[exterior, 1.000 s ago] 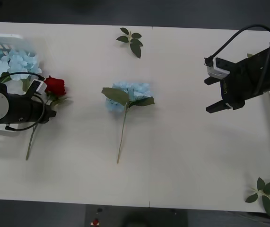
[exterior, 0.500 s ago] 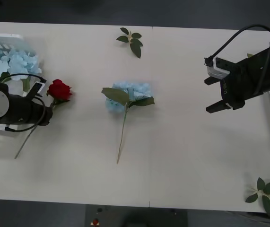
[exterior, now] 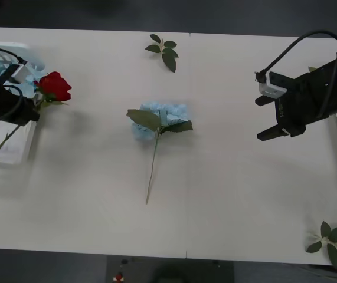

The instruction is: Put the red flowers into the right box and the blue flowers into the left box

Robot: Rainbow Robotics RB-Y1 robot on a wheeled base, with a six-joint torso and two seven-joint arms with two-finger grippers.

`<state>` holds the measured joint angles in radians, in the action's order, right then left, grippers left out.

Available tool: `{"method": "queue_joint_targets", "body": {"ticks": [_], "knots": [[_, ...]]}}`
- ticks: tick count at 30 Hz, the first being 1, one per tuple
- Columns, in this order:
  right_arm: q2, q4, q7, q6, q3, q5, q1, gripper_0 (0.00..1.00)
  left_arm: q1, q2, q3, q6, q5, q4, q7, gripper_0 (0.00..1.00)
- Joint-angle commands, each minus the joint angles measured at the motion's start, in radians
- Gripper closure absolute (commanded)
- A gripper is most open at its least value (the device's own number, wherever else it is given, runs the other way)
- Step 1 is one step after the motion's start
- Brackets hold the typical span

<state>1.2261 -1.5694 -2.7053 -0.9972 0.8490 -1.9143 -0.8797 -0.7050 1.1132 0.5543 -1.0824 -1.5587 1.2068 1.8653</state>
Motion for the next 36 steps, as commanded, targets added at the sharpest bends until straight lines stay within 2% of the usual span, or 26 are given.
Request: {"method": "queue_joint_targets", "body": {"ticks": [1,7,8,9,15,22,27,30,36], "knots": [[0.015,0.0,0.0,0.003,-0.018,-0.008,-0.008,0.09,-0.013,0.06,-0.108,-0.114,0.005,0.016,0.034,1.0],[0.015,0.0,0.0,0.003,-0.018,-0.008,-0.008,0.09,0.021,0.065,-0.34,-0.271,-0.012,0.016,0.057,1.0],[0.015,0.0,0.0,0.003,-0.018,-0.008,-0.008,0.09,0.025,0.065,-0.361,-0.28,-0.017,0.016,0.06,1.0],[-0.016,0.006,0.0,0.005,0.002,-0.006,0.031,0.09,0.033,0.065,-0.399,-0.298,-0.029,0.016,0.066,1.0],[-0.011,0.008,0.0,0.019,-0.044,-0.112,0.03,0.09,0.076,0.043,-0.548,-0.32,-0.164,0.016,0.144,1.0],[0.081,0.006,0.0,-0.077,-0.157,-0.39,0.027,0.09,0.113,-0.023,-0.594,-0.284,-0.383,0.014,0.272,1.0],[0.116,0.003,0.007,-0.09,-0.166,-0.635,0.024,0.09,0.141,-0.101,-0.596,-0.226,-0.528,0.014,0.4,1.0],[0.093,-0.009,0.108,-0.049,-0.166,-0.687,0.024,0.09,0.148,-0.161,-0.594,-0.197,-0.584,0.014,0.486,1.0],[0.035,-0.083,0.305,0.111,-0.117,-0.629,0.024,0.09,0.153,-0.247,-0.594,-0.134,-0.638,0.014,0.598,1.0]]}}
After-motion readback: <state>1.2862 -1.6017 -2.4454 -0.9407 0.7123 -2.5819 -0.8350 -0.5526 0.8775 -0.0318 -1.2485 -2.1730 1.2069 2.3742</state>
